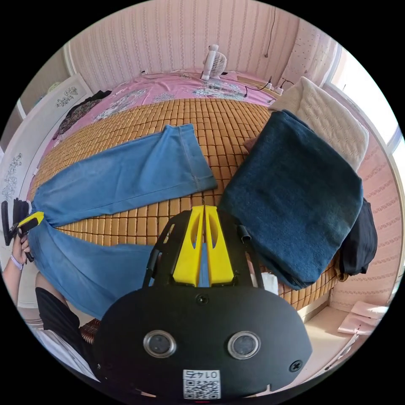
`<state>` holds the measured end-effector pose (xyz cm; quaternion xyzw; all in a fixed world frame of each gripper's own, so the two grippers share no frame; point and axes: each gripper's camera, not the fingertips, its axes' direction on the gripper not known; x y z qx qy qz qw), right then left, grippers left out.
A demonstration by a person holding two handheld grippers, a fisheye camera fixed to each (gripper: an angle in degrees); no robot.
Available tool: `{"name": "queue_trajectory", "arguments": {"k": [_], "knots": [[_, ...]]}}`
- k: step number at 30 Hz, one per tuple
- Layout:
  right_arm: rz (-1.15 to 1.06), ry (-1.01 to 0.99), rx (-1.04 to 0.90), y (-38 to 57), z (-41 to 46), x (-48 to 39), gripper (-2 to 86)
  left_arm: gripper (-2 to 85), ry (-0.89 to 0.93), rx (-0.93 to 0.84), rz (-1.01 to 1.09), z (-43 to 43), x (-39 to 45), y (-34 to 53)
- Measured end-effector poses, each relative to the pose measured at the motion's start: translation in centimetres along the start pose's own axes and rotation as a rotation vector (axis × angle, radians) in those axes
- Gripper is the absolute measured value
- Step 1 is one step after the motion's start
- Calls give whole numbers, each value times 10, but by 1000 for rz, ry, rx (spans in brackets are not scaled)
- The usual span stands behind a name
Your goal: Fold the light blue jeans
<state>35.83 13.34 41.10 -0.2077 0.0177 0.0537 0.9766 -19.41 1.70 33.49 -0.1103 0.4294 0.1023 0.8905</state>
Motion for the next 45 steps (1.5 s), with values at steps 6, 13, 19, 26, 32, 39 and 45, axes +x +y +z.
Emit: {"name": "queue_trajectory", "arguments": {"k": [6,13,19,26,32,39,45], "knots": [[22,66,35,-40,35,-16,-3,63,-87,-52,-158,26,-53,-42],[55,211,-31,-26,64,-6,-4,8,-74,-25,-210,23,-81,-35],[135,104,27,-4,57,13,-7,-1,-17,-3,-222,-1,-100,-24],[180,-215,111,73,-2,53,-4,-9,103,183,-301,-104,-128,52],[308,-275,-54,171,-25,98,54,-6,-78,251,-507,-214,-195,190],[487,-279,-120,231,-42,134,107,76,-112,330,-903,-279,-279,303],[491,-306,-193,239,-41,132,122,95,-176,329,-857,-308,-312,280]]}}
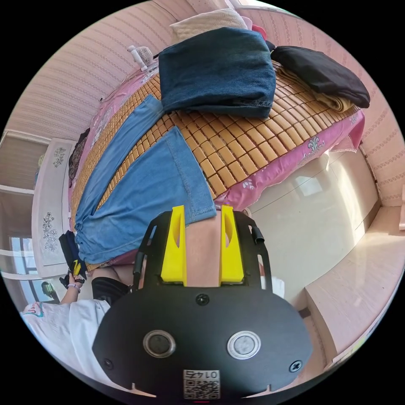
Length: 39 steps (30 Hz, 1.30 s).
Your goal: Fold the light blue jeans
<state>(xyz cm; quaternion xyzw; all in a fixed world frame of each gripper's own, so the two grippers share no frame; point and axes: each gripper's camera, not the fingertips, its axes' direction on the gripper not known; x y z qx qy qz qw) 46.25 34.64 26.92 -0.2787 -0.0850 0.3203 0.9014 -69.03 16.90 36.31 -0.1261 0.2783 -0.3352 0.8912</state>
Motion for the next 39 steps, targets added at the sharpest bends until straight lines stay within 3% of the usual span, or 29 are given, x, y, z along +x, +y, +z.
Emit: {"name": "queue_trajectory", "arguments": {"k": [4,9,11,15,19,24,29,35,39], "knots": [[-1,26,-26,2,-2,-5,121,104,-43,-63,-13,11,7,-25],[-46,64,-59,3,-3,-17,122,65,-230,-221,40,27,0,-42],[-95,118,-59,3,-6,-24,123,50,-206,-228,109,14,-6,-46],[-118,137,-62,1,-6,-26,121,33,-60,-58,143,-51,-48,-35],[-92,86,-52,-1,0,-22,114,33,118,-21,-100,-76,-124,-15],[-44,43,-79,-5,10,-12,114,48,160,-24,-251,-94,-169,-1],[-11,42,-56,-7,3,-2,119,71,159,56,-263,-125,-181,1],[70,-36,-53,-5,6,11,125,111,127,-44,-216,-114,-172,-1],[92,-46,-41,-3,6,17,127,57,110,-140,-255,-102,-178,-6]]}}
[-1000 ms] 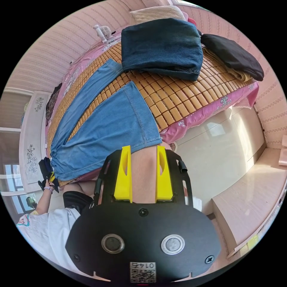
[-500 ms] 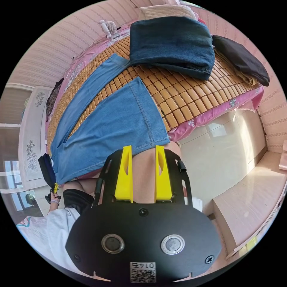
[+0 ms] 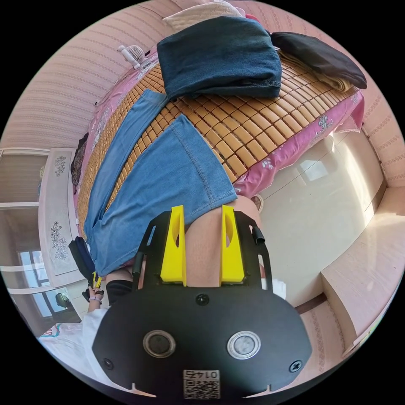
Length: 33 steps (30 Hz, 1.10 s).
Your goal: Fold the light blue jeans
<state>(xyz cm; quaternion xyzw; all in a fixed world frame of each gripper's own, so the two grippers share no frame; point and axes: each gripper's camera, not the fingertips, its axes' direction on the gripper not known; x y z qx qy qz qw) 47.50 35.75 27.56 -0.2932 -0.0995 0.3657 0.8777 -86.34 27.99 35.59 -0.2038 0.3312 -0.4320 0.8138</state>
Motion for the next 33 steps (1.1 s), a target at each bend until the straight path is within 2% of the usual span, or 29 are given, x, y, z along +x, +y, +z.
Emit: {"name": "queue_trajectory", "arguments": {"k": [2,6,15,20,26,29,33], "knots": [[15,-11,-1,-1,0,6,128,14,-15,-12,14,-2,-1,-1],[54,-21,10,-2,-4,17,128,-7,-16,28,77,-20,5,5],[103,-10,-13,-5,5,31,113,-10,61,23,50,-39,2,16],[32,-91,13,1,4,22,26,-10,43,14,79,-43,10,24],[15,-133,147,12,-21,22,9,-10,104,39,118,-62,1,48],[16,-116,143,18,-24,27,6,-10,50,11,112,-61,-8,62],[0,-87,131,24,-26,24,5,-10,75,39,153,-61,-2,82]]}}
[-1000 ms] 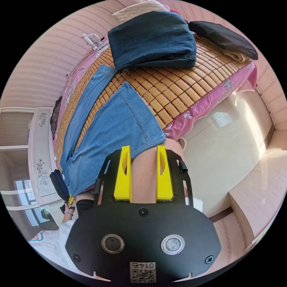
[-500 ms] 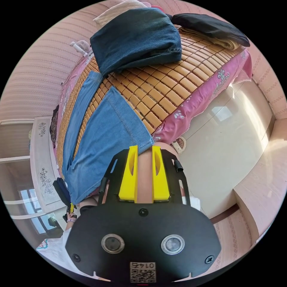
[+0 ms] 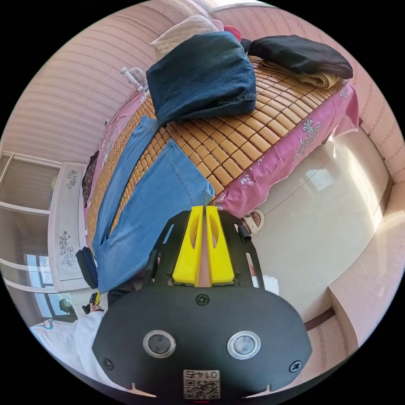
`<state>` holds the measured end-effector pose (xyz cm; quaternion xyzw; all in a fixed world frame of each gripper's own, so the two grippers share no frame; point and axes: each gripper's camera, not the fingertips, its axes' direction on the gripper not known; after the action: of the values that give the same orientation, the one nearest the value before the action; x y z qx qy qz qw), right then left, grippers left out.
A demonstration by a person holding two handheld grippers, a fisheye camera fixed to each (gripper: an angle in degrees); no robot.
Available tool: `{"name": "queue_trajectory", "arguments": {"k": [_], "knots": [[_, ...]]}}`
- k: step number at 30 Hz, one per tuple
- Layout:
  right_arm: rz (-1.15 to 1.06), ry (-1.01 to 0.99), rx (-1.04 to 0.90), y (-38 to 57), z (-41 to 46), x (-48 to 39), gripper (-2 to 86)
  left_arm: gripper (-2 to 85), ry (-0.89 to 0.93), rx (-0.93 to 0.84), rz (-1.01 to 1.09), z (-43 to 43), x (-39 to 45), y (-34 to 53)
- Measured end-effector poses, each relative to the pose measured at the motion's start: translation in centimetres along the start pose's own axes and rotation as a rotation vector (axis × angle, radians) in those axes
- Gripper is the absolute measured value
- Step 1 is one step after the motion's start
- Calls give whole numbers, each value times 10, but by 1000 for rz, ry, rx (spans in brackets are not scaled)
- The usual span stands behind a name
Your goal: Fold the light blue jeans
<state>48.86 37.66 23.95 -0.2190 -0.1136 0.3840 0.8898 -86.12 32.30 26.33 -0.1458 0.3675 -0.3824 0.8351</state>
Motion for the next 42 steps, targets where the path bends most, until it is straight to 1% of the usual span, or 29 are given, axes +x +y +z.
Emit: {"name": "queue_trajectory", "arguments": {"k": [3,6,10,15,17,19,21,22,23,24,26,28,30,31,32,34,35,36,38,39,42], "knots": [[-57,5,30,-1,-9,-16,4,-10,10,37,102,-4,26,5],[-182,24,77,-13,-22,-49,3,-10,31,79,205,-8,60,1],[-370,87,115,-49,-29,-113,3,-10,53,135,312,-2,109,-13],[-529,124,148,-112,-19,-197,4,-10,85,172,396,42,185,-56],[-591,186,139,-154,-2,-240,7,-9,89,163,413,70,211,-75],[-570,209,129,-192,16,-269,10,-8,87,148,404,105,236,-92],[-509,164,137,-228,33,-293,16,-4,67,157,275,151,250,-108],[-448,127,129,-248,46,-304,22,-3,50,165,244,160,251,-109],[-381,110,131,-261,58,-311,43,-2,14,175,191,177,252,-108],[-360,106,140,-265,63,-313,53,5,-12,186,156,190,252,-105],[-332,121,121,-268,87,-314,86,12,-13,187,141,206,252,-97],[-336,153,65,-263,104,-307,99,9,-14,150,206,225,260,-83],[-377,235,26,-252,120,-301,104,-5,-62,-2,334,265,278,-59],[-418,335,-2,-243,132,-298,104,-6,-77,-47,361,277,282,-51],[-456,422,-42,-235,145,-295,103,-8,-132,-137,412,302,290,-35],[-500,480,-102,-225,161,-292,99,-9,-268,-248,494,338,299,-11],[-520,451,-45,-219,156,-294,93,-9,-404,-327,562,361,306,3],[-521,458,-46,-218,156,-295,88,-10,-465,-277,695,368,319,17],[-531,495,-66,-217,157,-300,77,-10,-578,-309,845,386,335,33],[-542,509,-71,-216,157,-302,76,-10,-635,-342,896,397,343,41],[-614,581,-93,-205,156,-308,69,-10,-719,-425,965,416,345,53]]}}
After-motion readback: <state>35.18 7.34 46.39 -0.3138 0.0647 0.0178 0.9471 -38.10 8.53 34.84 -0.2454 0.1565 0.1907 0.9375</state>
